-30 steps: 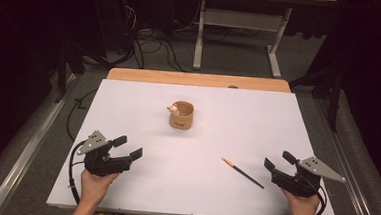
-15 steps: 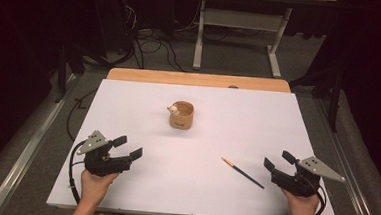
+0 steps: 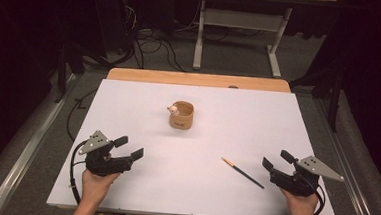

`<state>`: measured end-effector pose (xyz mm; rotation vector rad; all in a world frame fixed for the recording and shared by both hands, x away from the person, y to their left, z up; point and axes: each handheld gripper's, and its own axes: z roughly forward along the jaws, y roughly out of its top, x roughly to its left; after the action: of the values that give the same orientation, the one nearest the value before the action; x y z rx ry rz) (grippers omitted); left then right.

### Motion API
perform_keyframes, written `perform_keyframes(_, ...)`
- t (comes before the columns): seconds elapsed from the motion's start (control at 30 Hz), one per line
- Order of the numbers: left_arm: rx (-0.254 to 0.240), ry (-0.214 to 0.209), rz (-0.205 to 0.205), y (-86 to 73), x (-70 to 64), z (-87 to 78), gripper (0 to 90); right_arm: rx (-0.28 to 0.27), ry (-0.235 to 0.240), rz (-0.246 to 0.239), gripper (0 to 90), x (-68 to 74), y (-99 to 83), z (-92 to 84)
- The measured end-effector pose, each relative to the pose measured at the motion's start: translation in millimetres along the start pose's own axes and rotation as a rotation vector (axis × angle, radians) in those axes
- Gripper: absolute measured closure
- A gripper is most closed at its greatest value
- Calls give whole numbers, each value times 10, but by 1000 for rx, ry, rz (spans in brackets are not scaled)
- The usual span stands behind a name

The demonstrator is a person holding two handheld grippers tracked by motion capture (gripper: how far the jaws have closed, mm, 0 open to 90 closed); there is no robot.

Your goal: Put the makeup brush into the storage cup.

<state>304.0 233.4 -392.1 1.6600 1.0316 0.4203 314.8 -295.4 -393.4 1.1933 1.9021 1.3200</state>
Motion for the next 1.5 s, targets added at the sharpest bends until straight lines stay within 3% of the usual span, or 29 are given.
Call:
perform_keyframes(1.0, 12, -6, -3, -5, 1, 22, 225, -6, 106, -47, 283, 217, 75, 90)
perform_keyframes(1.5, 14, -5, -3, -8, 1, 21, 225, -21, 166, -39, 286, 296, 108, 128)
